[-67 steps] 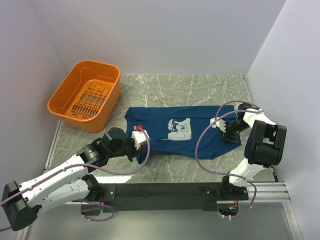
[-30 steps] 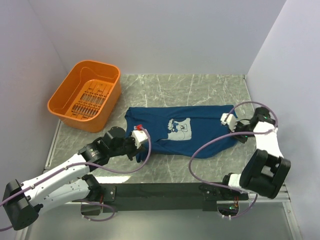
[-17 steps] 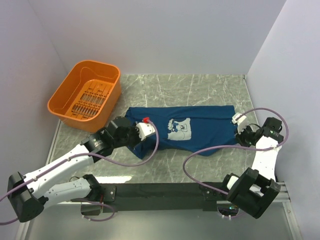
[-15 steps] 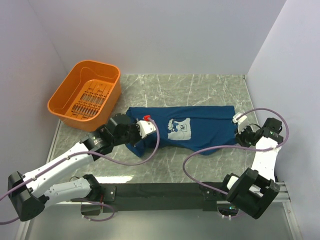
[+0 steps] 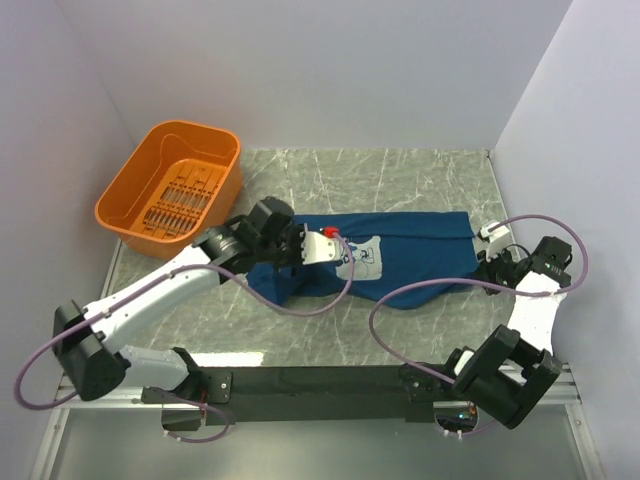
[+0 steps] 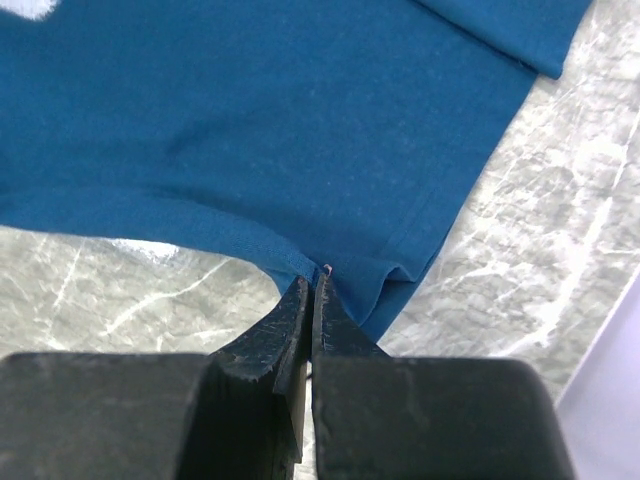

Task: Fold and stack the t-shirts

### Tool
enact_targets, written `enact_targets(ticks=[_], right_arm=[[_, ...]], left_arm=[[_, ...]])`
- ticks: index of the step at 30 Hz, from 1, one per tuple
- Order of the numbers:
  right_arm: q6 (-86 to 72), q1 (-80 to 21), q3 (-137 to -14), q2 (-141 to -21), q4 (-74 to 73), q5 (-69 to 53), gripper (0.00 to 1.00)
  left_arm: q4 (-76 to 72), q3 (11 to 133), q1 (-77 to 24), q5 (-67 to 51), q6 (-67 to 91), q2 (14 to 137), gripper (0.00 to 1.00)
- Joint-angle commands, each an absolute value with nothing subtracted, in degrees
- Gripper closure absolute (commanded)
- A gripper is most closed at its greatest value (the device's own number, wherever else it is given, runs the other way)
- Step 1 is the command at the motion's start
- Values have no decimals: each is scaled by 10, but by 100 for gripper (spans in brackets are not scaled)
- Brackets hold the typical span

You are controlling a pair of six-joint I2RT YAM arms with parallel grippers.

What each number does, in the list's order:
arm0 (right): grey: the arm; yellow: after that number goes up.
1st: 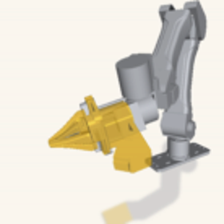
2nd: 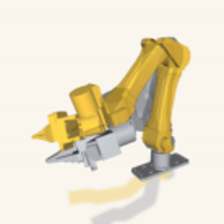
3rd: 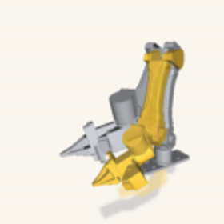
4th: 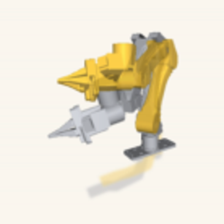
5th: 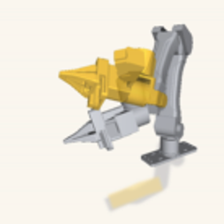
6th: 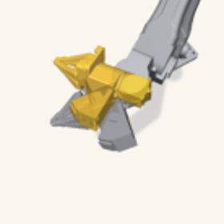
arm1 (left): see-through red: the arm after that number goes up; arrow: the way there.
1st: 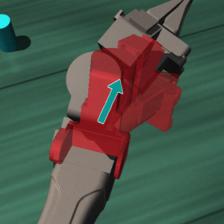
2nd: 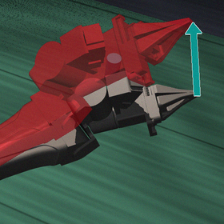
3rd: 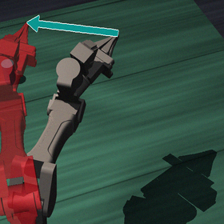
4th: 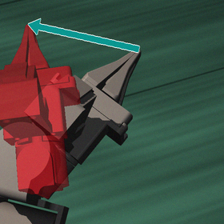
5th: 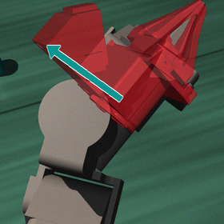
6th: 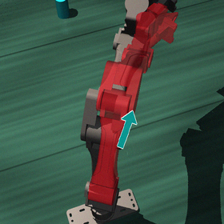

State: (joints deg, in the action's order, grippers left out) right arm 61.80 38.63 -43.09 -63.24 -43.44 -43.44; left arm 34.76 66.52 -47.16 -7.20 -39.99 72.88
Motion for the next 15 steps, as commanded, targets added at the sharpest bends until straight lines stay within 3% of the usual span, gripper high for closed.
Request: enact_targets(ticks=[1,6,15], right_arm=[[592,391,-446,-642,-417,-459,100],[665,397,-455,-649,-477,-462,100],[917,433,-493,-676,-666,-480,100]], left_arm=[[387,743,-464,-72,-465,751,100],[440,762,-464,-123,-471,741,100],[432,610,-502,-252,-465,659,100]])
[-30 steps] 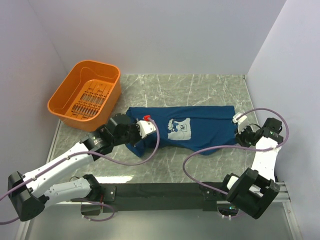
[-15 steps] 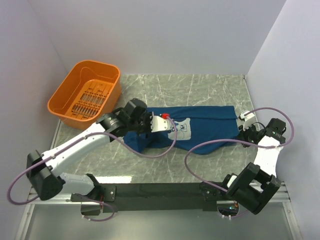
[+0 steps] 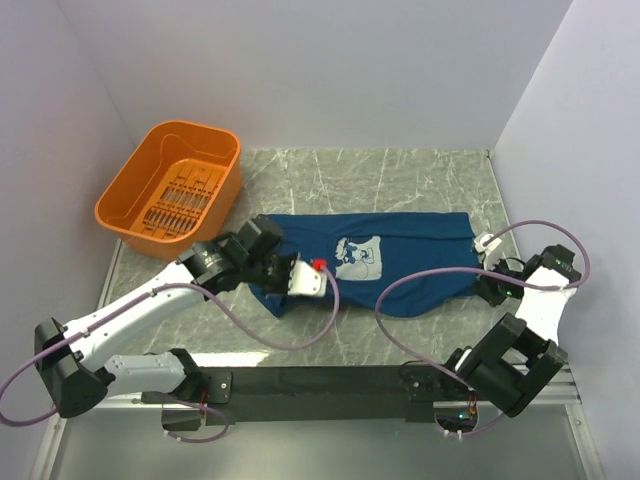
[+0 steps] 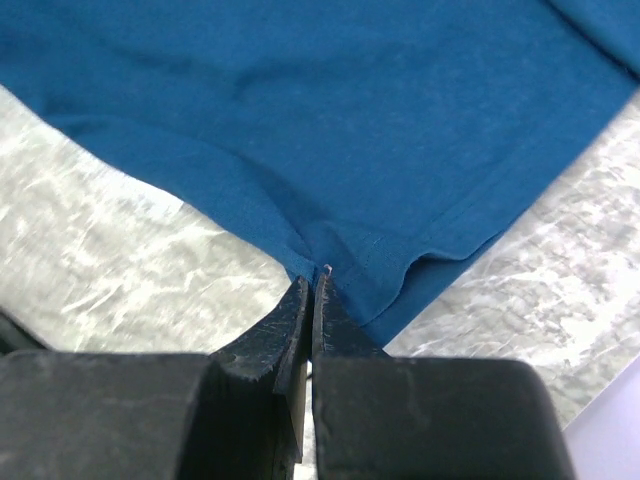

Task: Fold and stack the t-shirts

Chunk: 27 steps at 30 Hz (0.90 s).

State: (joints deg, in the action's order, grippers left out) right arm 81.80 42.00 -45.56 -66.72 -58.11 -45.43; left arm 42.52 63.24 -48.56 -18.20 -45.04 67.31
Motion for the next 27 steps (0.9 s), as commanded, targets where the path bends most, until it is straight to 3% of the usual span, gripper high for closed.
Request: enact_targets(ticks=[1,7,17,27], right_arm=[[925,434,-497,-678,-672,-486,100],[914,435,-503,-687,-677,-505,100],[889,435,-475,-714,-628,-472,100],[861,395,-461,-752,-599,-470,100]], left_arm=[[439,606,-508,-251,-468,660,100],[435,627,-539,-274,-468,711,100],[320,538,-574,-316,-375,754,99],[226,523,-618,-230,-263,823,81]])
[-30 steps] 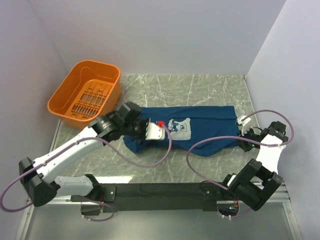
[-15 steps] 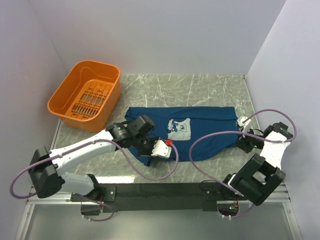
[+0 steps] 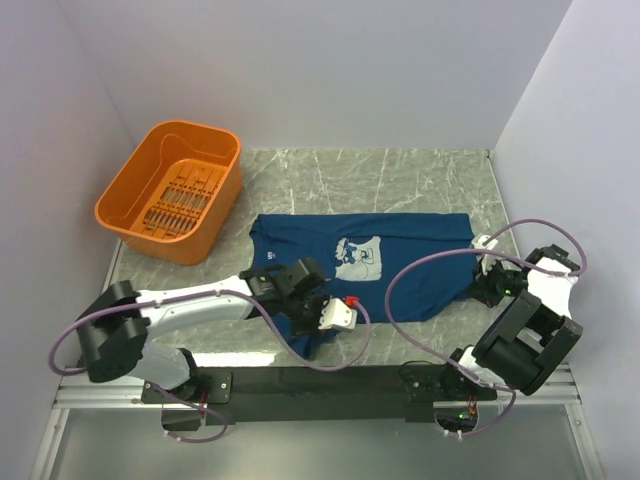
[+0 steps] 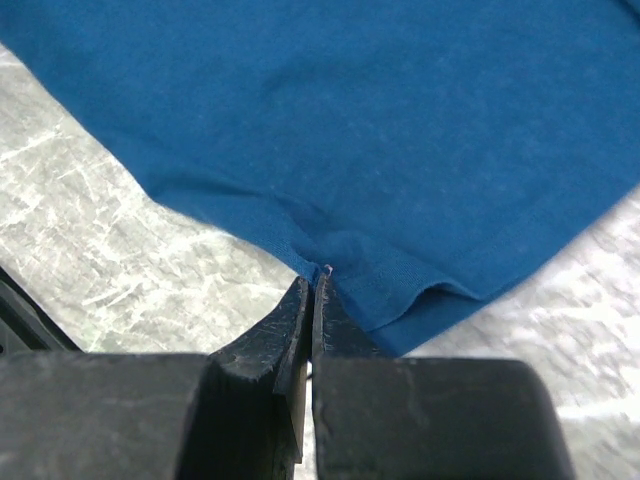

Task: Fold and stack the t-shirts

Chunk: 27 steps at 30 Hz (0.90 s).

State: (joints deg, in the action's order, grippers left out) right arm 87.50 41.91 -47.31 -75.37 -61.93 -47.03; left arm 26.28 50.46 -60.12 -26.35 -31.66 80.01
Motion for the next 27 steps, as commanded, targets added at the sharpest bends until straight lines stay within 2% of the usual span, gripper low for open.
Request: enact_targets(ticks=[1,4,7,11,15,18,24,27], right_arm=[[847,383,-455,-750,-590,-462,100],[819,338,-424,-737,-545,-431,100],[794,305,-400,-725,-505,-411,100],[780,296,-405,-743,-490,-411,100],[756,296,-419,-772,-480,-408,100],[733,293,-427,-790,-465,-403,100],[699,270,-432,-820,-443,-381,100],[693,265,-427,-821,-434,-376,100]], left_arm=[[228,528,-624,-205,-254,829,73],[231,541,-627,-178,-229,823,59],[229,534,-628,-166,-214,785,35],[241,515,-631,-143,-200,722,32],[275,510,-642,-141,-176,683,24],[287,512,-658,-144,-128,673,25],[325,562,-714,-144,69,755,28],[362,588,-778,-100,139,804,28]])
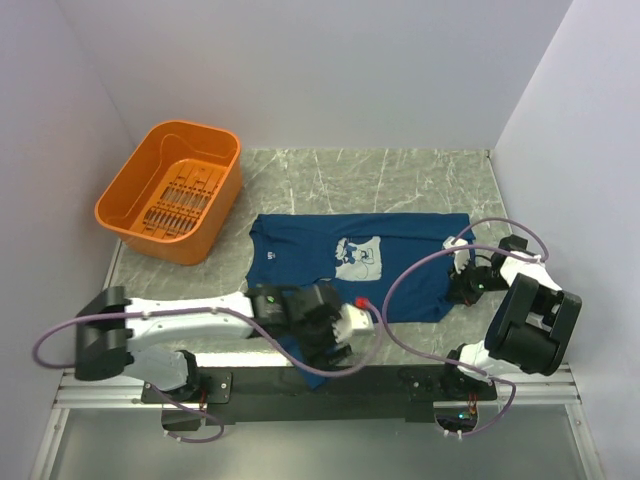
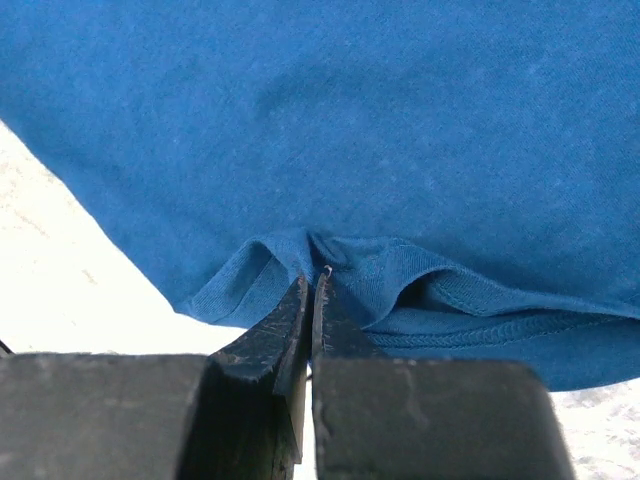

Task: Fold and stack the t-shirts

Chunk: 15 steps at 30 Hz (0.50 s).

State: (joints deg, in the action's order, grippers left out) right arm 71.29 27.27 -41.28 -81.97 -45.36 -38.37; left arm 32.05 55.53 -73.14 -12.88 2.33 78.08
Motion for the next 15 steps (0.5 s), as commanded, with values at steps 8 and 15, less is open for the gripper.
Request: enact_targets(ticks=[8,15], right_arm=[[689,265,-428,-821,-433,-376,100],[693,265,-428,-818,-439,-372,100]], left_arm=[[378,570,-876,56,317,846,31],[344,548,-900,126,379,870,44]])
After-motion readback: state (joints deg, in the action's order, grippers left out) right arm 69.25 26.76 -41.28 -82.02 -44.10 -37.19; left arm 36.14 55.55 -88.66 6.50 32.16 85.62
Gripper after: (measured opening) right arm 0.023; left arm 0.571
